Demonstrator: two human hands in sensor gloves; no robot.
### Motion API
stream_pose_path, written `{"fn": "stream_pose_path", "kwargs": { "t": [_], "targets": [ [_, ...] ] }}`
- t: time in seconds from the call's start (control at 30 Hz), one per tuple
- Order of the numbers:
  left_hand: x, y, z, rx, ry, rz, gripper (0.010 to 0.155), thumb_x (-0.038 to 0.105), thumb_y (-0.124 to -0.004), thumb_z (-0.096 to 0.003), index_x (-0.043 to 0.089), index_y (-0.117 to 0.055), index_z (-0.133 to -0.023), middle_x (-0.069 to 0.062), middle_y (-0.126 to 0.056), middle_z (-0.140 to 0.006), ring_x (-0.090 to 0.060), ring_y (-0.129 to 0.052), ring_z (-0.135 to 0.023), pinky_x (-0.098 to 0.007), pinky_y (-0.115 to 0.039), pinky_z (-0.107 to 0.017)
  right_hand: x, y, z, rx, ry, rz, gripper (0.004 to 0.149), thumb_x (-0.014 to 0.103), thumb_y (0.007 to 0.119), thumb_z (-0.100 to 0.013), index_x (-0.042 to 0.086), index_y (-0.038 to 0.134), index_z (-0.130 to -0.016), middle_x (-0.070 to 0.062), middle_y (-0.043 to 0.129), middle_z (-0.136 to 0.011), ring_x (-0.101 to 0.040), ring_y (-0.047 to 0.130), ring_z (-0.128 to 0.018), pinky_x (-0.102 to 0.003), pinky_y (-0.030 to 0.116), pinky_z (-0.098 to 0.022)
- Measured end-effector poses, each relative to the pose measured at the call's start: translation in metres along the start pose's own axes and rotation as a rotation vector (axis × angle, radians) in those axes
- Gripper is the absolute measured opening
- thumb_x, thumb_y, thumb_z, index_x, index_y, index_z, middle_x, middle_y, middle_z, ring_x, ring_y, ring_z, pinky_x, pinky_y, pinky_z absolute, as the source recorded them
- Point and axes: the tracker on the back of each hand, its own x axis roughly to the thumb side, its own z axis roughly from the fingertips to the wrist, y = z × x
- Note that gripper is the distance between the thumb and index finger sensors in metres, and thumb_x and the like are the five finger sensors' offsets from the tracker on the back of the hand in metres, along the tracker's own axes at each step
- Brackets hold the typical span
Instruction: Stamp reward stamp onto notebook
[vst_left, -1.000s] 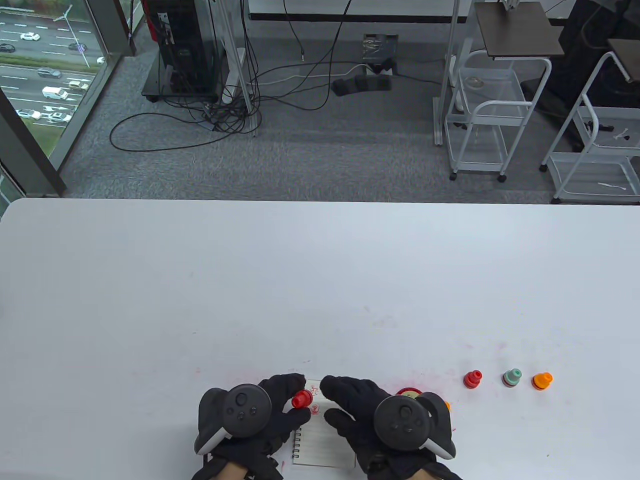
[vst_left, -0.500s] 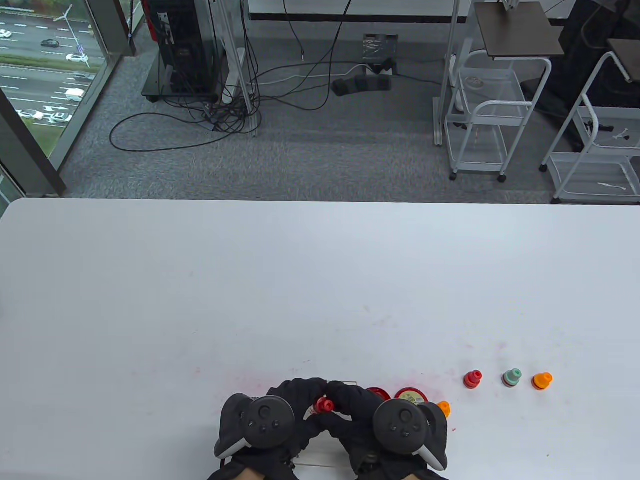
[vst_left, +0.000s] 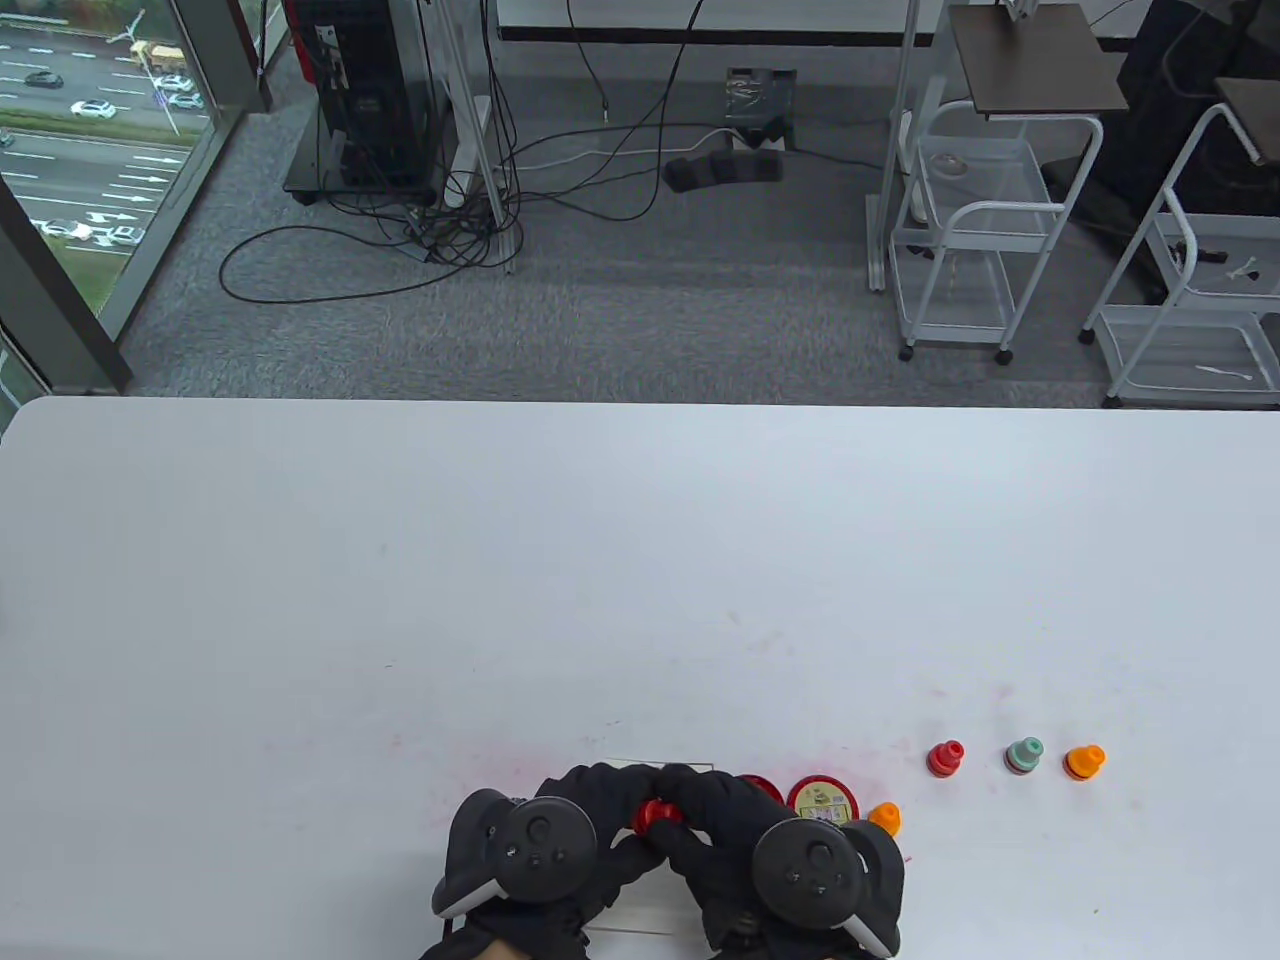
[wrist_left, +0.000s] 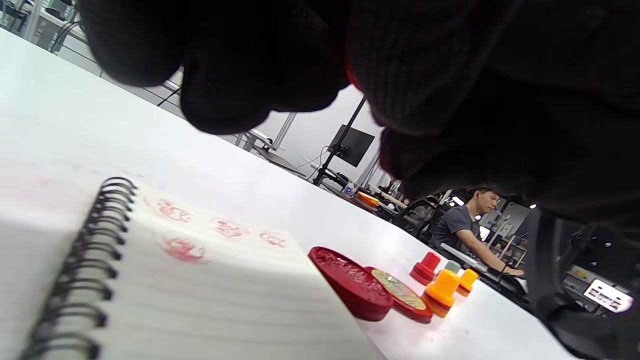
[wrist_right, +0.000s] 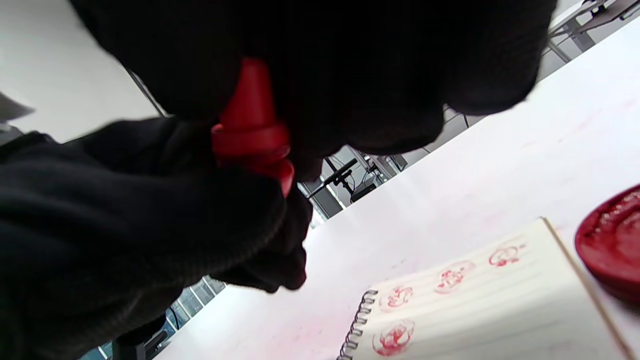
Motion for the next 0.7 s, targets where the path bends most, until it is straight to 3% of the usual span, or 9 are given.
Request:
{"fn": "stream_pose_path", "kwargs": {
  "t": [0.07, 0.3, 0.57, 0.7],
  "targets": [
    [-0.006, 0.000, 0.001, -0.019, 0.018, -0.062, 0.067, 0.041, -0.089, -0.0413, 0.009, -0.073, -0.098, -0.009, -0.090, -0.082, -0.028, -0.095, -0.069, -0.051, -0.081, -0.056, -0.001, -0.006, 0.000, -0.032, 0.010, -0.045, 0.049, 0.039, 0.084, -0.041, 0.014, 0.082, -0.083, -0.013, 0.097, -0.069, -0.033, 0.100, -0.056, -0.052, 0.086, -0.045],
    [-0.034, 0.001, 0.002, -0.086, 0.165, -0.039, 0.067, 0.040, -0.088, -0.0425, 0.015, -0.073, -0.103, -0.015, -0.079, -0.097, -0.037, -0.086, -0.083, -0.055, -0.074, -0.063, -0.014, -0.019, 0.004, -0.073, 0.061, -0.076, 0.049, 0.039, 0.083, -0.042, 0.015, 0.082, -0.085, -0.013, 0.096, -0.071, -0.034, 0.098, -0.058, -0.053, 0.085, -0.046],
    [-0.073, -0.009, 0.008, -0.271, 0.319, -0.114, 0.070, 0.042, -0.084, -0.0452, 0.025, -0.070, -0.111, -0.027, -0.051, -0.117, -0.052, -0.057, -0.099, -0.060, -0.058, -0.070, -0.018, -0.023, 0.005, -0.071, 0.075, -0.084, 0.049, 0.038, 0.082, -0.043, 0.014, 0.081, -0.086, -0.014, 0.095, -0.073, -0.035, 0.097, -0.059, -0.054, 0.084, -0.047],
    [-0.081, -0.014, 0.011, -0.337, 0.330, -0.222, 0.073, 0.046, -0.081, -0.0463, 0.034, -0.059, -0.115, -0.024, -0.038, -0.122, -0.052, -0.046, -0.103, -0.062, -0.052, -0.072, -0.018, -0.024, 0.005, -0.069, 0.082, -0.074, 0.049, 0.038, 0.082, -0.043, 0.014, 0.081, -0.086, -0.014, 0.095, -0.073, -0.036, 0.097, -0.059, -0.054, 0.084, -0.047]
  ]
}}
